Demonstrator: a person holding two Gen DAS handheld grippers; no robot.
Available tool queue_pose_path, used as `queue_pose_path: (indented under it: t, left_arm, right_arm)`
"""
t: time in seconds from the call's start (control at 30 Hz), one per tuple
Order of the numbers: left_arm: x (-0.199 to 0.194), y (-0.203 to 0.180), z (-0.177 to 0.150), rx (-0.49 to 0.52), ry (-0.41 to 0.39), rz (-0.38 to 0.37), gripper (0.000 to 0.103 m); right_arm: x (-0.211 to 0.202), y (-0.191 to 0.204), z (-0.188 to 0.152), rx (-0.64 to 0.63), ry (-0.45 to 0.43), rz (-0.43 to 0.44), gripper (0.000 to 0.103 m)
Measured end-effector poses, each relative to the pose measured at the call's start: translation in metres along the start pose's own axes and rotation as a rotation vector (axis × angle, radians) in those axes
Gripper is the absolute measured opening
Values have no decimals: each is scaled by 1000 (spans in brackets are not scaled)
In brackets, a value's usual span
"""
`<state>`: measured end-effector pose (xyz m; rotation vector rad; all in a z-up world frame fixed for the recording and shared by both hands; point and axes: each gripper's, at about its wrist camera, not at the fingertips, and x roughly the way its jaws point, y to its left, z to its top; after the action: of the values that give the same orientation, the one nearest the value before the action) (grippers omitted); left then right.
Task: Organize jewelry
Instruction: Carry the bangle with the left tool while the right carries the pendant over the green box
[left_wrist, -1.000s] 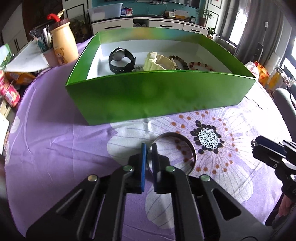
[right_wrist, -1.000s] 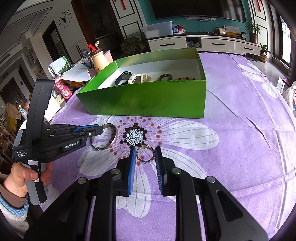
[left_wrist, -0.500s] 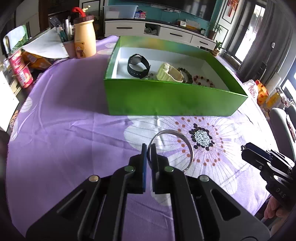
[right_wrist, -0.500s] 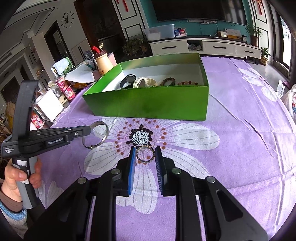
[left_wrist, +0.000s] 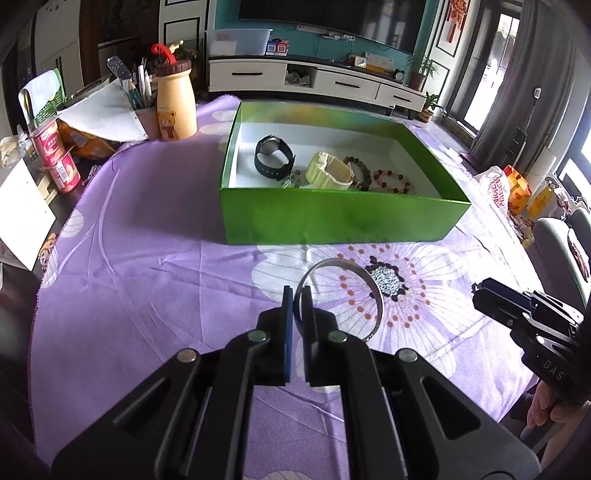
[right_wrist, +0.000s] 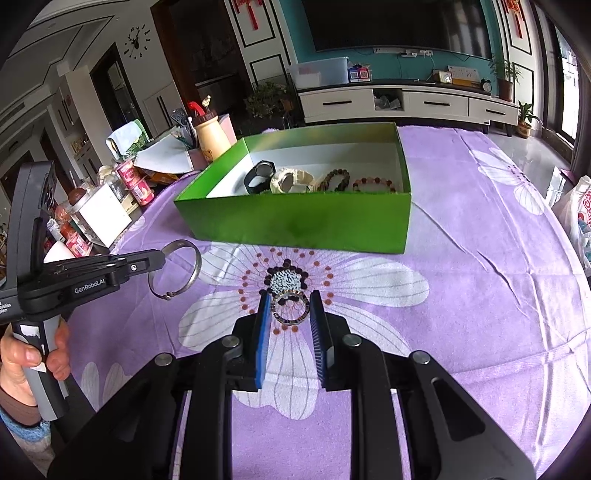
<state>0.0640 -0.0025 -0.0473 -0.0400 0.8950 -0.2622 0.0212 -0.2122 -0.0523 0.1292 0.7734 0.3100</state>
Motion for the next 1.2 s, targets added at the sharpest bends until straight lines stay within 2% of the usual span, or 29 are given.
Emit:
queue_pose_path:
  t: [0.5,1.2]
  left_arm:
    - [-16,2,8,5,-50,-12,4]
    - [-10,-7,35,39,-85,-38,4]
  right_arm:
    - [-10,6,13,-10,-29,-2,21]
    - [-5,14,37,-58,-52,-11,21]
